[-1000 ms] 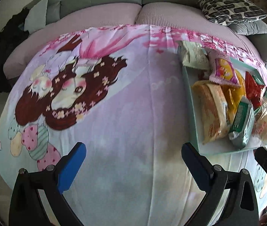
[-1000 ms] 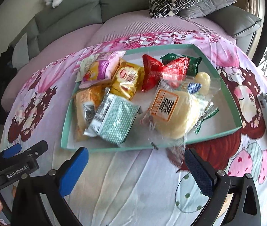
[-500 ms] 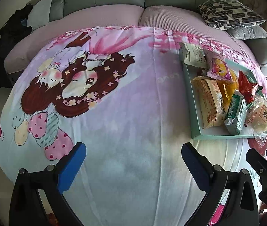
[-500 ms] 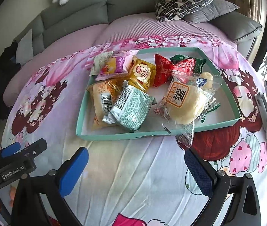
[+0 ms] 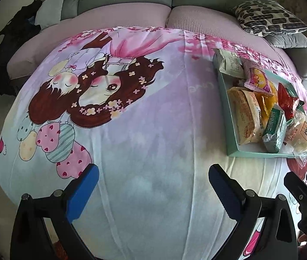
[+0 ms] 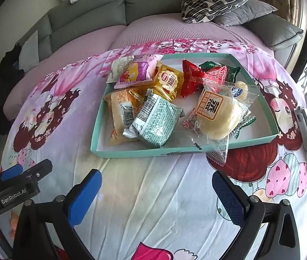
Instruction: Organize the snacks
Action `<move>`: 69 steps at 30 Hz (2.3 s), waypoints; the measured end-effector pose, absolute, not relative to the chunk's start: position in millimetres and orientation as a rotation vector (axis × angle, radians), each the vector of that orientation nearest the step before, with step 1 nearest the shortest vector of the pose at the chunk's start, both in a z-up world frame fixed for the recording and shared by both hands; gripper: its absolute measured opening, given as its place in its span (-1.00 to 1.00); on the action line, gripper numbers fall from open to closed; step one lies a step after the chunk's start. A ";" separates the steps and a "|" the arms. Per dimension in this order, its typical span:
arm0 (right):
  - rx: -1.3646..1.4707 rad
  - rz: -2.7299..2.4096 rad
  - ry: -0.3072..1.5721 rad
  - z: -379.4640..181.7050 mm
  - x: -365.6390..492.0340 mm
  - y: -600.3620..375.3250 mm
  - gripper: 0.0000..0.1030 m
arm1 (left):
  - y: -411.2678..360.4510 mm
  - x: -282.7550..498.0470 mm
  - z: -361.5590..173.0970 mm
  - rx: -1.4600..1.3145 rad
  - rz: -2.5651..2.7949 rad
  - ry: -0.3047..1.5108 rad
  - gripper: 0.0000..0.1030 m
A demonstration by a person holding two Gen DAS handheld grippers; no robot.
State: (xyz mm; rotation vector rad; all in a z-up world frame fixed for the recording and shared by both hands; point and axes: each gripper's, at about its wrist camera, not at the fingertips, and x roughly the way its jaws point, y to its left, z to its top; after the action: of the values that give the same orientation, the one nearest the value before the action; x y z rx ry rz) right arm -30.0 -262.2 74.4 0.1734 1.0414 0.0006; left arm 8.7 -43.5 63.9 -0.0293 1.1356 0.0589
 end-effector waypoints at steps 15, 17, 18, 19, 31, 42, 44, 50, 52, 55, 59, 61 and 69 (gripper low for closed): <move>0.175 0.000 1.044 73.7 -28.8 -263.0 1.00 | -43.8 9.8 62.6 -0.032 0.069 1.137 0.96; 0.175 0.000 1.044 73.6 -28.7 -263.0 1.00 | -43.4 10.2 62.1 -0.033 0.072 1.140 0.96; 0.175 0.000 1.045 73.6 -28.7 -262.8 1.00 | -43.5 10.0 61.9 -0.034 0.071 1.142 0.96; 0.175 0.000 1.045 73.6 -28.8 -262.7 1.00 | -43.3 10.1 61.6 -0.035 0.071 1.144 0.96; 0.174 -0.001 1.052 71.7 -27.8 -263.1 1.00 | -42.5 10.4 60.6 -0.036 0.073 1.148 0.96; 0.174 -0.001 1.052 72.3 -27.5 -263.5 1.00 | -41.1 11.2 59.1 -0.043 0.091 1.155 0.96; 0.174 -0.002 1.052 72.5 -27.7 -263.4 1.00 | -41.0 11.3 58.9 -0.042 0.092 1.156 0.96; 0.173 -0.002 1.052 72.5 -27.4 -263.4 1.00 | -40.9 11.2 58.6 -0.040 0.097 1.159 0.96; 0.174 -0.002 1.052 72.6 -27.6 -263.4 1.00 | -40.5 11.4 58.8 -0.040 0.098 1.158 0.96; 0.173 -0.002 1.053 72.6 -27.4 -263.4 1.00 | -40.1 11.4 58.7 -0.040 0.098 1.157 0.96; 0.173 -0.001 1.053 72.8 -27.6 -263.3 1.00 | -39.4 11.4 58.9 -0.040 0.098 1.156 0.96; 0.174 -0.001 1.052 72.8 -27.7 -263.2 1.00 | -39.4 11.4 58.6 -0.036 0.099 1.157 0.96; 0.174 -0.001 1.053 72.9 -27.1 -263.5 1.00 | -40.3 11.3 58.3 -0.029 0.104 1.160 0.96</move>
State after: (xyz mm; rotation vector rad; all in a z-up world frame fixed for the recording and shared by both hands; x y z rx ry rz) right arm -27.1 -263.5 72.9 0.1738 1.0531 -0.0009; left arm 11.3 -40.3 58.3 -0.0291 1.1597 0.1043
